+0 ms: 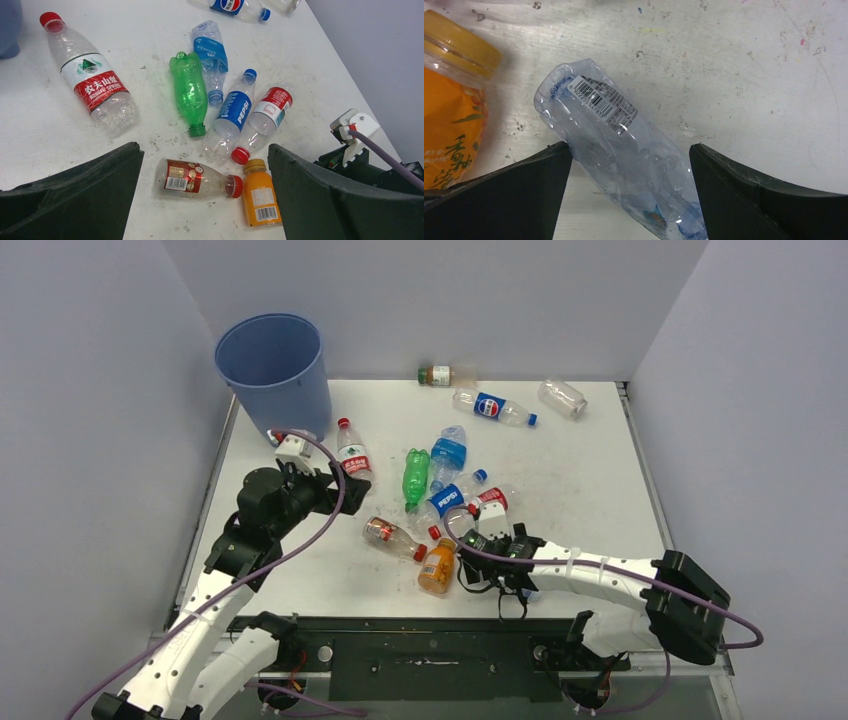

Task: Put the plastic bottles in the bin
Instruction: Pick up the plastic bottle at the center of the board.

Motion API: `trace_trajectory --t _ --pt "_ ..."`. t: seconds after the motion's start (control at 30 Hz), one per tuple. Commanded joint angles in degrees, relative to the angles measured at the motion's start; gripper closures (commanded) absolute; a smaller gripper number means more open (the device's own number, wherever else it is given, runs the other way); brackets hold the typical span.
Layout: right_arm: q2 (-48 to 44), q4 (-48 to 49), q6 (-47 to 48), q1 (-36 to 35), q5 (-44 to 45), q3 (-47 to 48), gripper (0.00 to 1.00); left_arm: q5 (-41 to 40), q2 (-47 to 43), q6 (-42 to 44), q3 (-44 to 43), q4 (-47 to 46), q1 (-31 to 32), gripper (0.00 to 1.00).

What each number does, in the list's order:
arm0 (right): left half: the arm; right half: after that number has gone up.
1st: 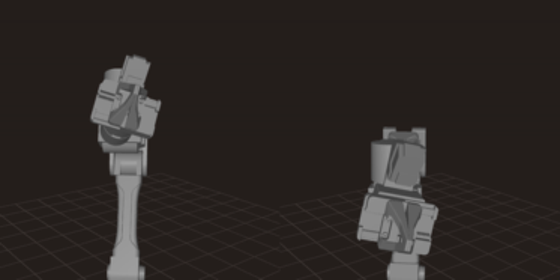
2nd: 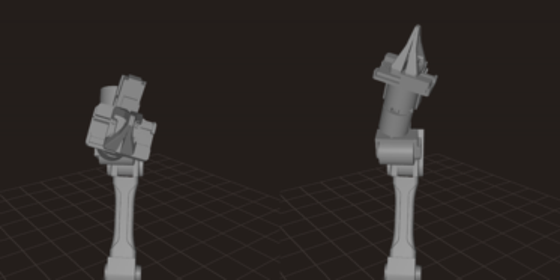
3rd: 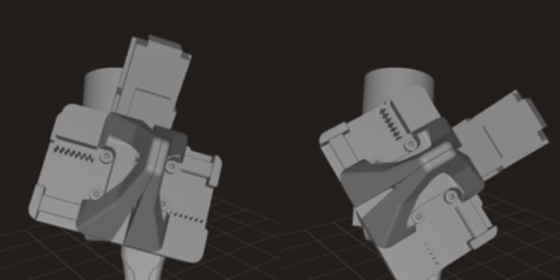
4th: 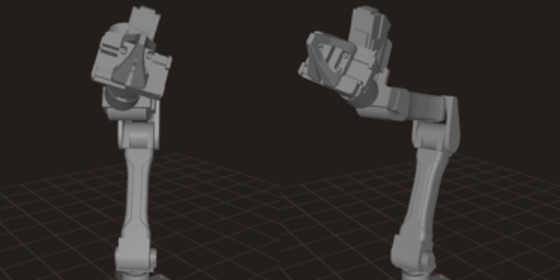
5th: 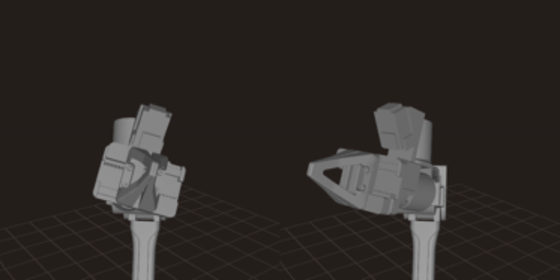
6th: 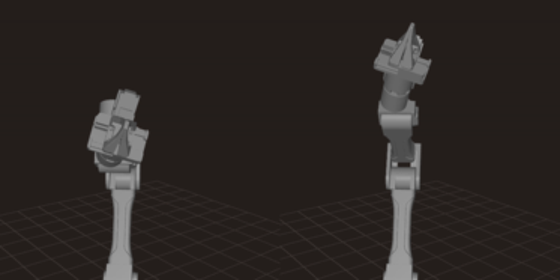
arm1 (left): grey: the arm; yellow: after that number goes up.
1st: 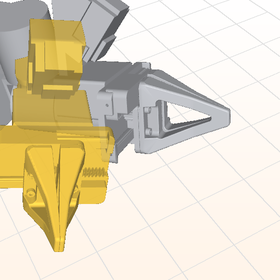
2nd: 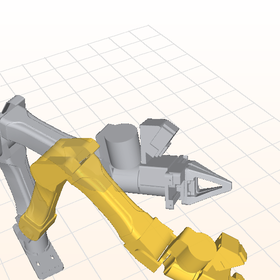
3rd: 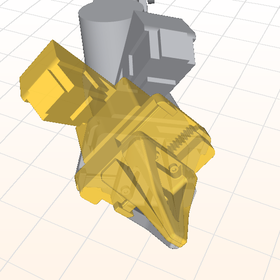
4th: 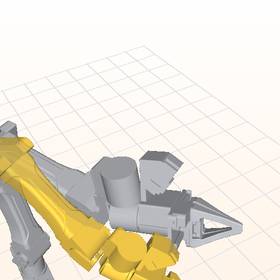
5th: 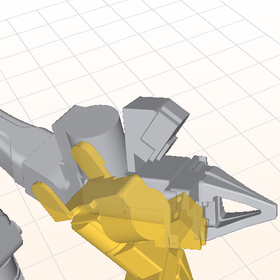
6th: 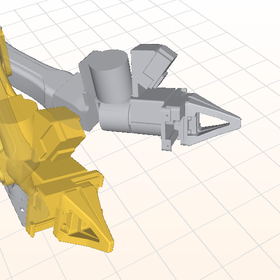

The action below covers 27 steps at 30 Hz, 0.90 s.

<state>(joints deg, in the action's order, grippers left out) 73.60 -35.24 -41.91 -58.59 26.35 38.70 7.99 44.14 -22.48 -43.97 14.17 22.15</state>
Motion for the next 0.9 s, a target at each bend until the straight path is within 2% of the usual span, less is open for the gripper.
trace_trajectory --t 0.0,0.43,0.53,0.87 --pt "1.0 -0.2 -0.6 0.0 5.0 2.8 0.10 2.0 -0.6 -0.6 0.2 -2.1 0.2 0.04" --pt "6.5 5.2 2.2 0.8 -3.5 1.8 0.07 2.4 -1.2 -1.0 0.2 -2.2 0.3 0.04" --pt "5.6 6.1 2.7 1.5 -5.3 1.2 0.02 2.5 -1.5 -1.0 0.4 -2.5 0.3 0.04" --pt "0.6 4.2 4.3 1.7 -7.9 1.7 0.41 1.6 -2.9 -1.0 0.8 -2.7 0.8 0.04"
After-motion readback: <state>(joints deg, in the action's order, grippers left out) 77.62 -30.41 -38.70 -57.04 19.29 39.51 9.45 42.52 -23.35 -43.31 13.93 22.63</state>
